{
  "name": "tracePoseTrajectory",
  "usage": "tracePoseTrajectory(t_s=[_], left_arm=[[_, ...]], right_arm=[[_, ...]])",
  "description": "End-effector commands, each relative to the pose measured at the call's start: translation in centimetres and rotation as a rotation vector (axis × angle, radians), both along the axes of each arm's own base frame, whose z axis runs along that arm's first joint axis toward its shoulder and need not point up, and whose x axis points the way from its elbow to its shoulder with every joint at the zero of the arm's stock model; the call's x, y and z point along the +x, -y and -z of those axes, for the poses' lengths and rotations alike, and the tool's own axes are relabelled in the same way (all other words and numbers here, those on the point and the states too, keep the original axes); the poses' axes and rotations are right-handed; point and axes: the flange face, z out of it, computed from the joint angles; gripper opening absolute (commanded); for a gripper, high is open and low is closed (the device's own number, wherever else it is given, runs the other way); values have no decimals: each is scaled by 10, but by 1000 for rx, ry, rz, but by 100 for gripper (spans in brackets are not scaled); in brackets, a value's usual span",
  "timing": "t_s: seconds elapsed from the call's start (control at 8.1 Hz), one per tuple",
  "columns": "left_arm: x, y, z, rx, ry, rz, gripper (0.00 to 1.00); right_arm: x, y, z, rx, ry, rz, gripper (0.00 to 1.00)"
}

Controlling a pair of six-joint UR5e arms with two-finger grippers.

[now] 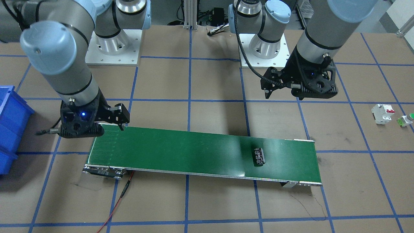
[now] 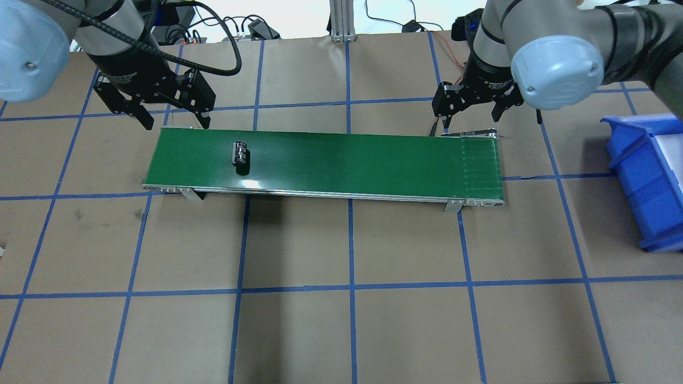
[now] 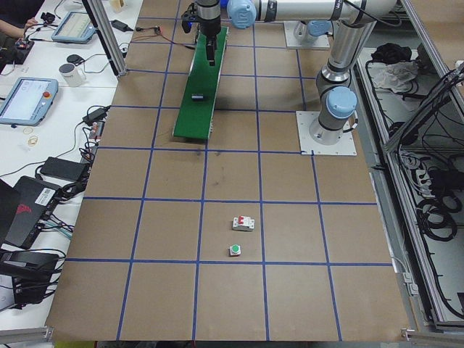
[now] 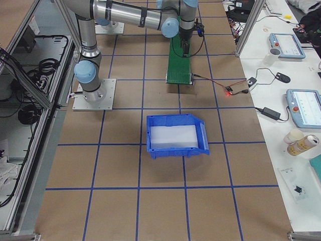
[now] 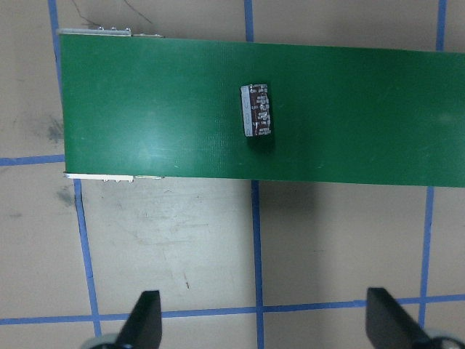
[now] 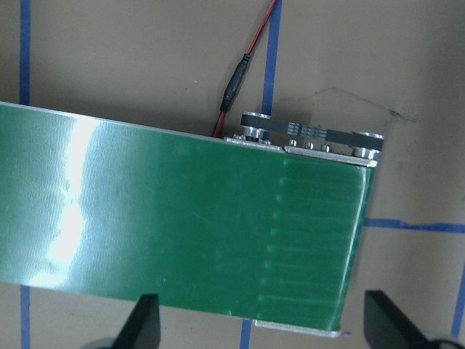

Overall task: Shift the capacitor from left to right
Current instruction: 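Raise the left gripper while the right gripper moves to the belt's far end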

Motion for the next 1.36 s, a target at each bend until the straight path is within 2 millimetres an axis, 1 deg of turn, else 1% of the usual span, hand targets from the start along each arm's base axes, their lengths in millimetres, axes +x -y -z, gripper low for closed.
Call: tracePoseTrajectory(t_s=[0.0,0.12,0.25,0.37,0.49,0.74,0.99,1.23], left_arm=[[1,-18,-25,-43,7,12,100],[0,-20,-32,-61,6,14,100],[1,-14,-22,-40,-5,11,100],[0,-11,-19,-35,-7,2,100],[0,-15,-22,-43,-8,8,100],[0,-16,-28,-58,-4,18,100],[0,-14,-26,-68,-6,17,100],[0,-15,-26,-69,-5,17,100]], right_arm=[[6,17,54,25,127,13,100],[-12,18,71,3,276,65,100],[-30,14,90,-11,339,84,100],[-33,9,101,-7,346,50,100],[-33,8,112,16,348,52,100],[-35,5,116,47,332,57,100],[-35,9,114,46,331,67,100],[-34,9,115,47,344,59,100]])
